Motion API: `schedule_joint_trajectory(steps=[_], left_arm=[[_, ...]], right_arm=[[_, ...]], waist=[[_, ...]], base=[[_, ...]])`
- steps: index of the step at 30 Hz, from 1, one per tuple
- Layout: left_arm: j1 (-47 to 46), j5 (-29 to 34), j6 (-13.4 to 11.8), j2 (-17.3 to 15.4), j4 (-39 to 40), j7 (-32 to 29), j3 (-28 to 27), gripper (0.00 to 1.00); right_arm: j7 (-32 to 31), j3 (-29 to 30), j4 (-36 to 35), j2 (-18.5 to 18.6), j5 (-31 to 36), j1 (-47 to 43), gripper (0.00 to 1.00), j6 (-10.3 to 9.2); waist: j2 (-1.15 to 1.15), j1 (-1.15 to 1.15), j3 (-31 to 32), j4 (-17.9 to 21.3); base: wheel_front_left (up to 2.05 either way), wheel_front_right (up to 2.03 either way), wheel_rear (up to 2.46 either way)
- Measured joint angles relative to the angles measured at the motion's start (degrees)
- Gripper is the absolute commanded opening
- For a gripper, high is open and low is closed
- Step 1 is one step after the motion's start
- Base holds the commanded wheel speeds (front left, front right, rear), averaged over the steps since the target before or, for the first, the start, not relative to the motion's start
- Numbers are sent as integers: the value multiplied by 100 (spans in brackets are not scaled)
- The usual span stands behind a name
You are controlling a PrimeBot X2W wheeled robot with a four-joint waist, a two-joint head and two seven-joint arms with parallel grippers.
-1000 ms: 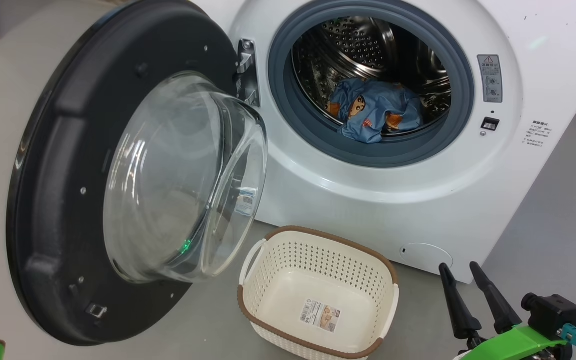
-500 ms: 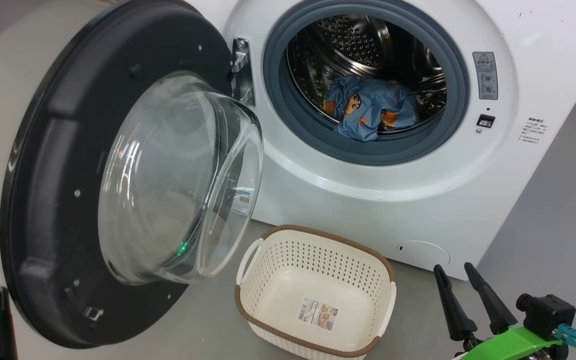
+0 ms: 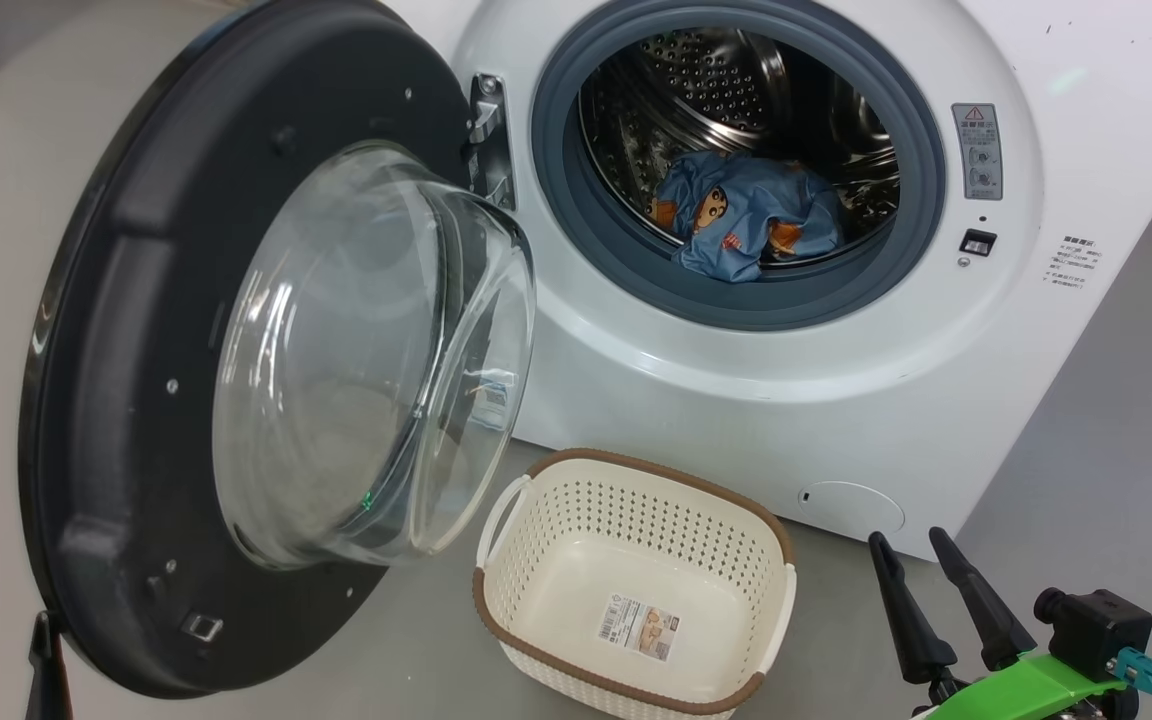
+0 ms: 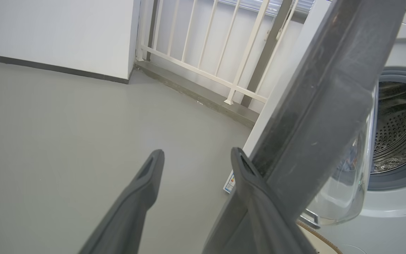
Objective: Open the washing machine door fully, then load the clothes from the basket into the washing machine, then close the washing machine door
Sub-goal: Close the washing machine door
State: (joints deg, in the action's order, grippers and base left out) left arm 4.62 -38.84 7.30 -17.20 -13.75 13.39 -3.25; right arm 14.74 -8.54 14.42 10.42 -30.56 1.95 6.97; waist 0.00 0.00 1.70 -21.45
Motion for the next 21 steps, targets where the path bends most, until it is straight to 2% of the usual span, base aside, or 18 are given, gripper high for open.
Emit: schedule_joint_trajectory(steps=[5, 21], left_arm=[[0, 2, -1, 101, -19, 40, -2, 100], [103, 44, -104, 100, 103, 38, -14, 100]], right_arm=[[0, -5, 7, 12, -32, 0, 100, 0], [0, -15, 47, 20, -36, 0, 100, 0]], waist=[[0, 0, -4, 4], [0, 0, 44, 14]], base=[[0, 0, 0], [0, 0, 0]])
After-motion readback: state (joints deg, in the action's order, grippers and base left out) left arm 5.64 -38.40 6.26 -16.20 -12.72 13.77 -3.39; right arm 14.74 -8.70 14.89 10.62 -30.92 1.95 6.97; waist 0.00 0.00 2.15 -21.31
